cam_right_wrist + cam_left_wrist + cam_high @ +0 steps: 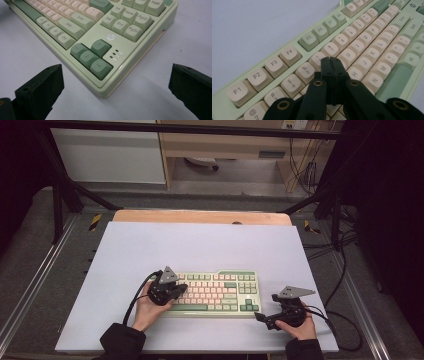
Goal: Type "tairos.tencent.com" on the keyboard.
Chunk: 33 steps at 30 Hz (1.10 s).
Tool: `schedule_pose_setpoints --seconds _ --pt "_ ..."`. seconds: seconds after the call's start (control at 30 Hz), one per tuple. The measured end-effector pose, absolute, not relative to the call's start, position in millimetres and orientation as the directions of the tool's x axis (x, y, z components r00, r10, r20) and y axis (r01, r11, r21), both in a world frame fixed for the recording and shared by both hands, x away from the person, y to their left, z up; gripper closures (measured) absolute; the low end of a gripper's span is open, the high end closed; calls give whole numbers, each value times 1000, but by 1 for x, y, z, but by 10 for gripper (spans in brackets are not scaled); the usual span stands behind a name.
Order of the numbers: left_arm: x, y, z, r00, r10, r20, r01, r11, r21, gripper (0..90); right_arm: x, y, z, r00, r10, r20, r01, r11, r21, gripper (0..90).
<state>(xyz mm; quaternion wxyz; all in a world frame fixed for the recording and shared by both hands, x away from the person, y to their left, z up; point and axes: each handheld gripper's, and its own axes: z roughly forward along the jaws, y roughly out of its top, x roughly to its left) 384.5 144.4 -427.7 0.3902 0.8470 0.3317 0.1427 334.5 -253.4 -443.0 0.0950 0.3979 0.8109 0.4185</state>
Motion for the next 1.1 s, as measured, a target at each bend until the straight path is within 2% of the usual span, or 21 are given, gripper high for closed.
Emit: schedule_pose_setpoints --seconds 0.4,1.1 --pt "381 149 -424 741 671 -24 446 -465 764 897 335 -253 -443 -666 724 180 567 335 753 4" --pt "366 181 -414 734 679 -24 442 -450 776 896 335 -253 -444 -666 724 179 566 334 754 4"
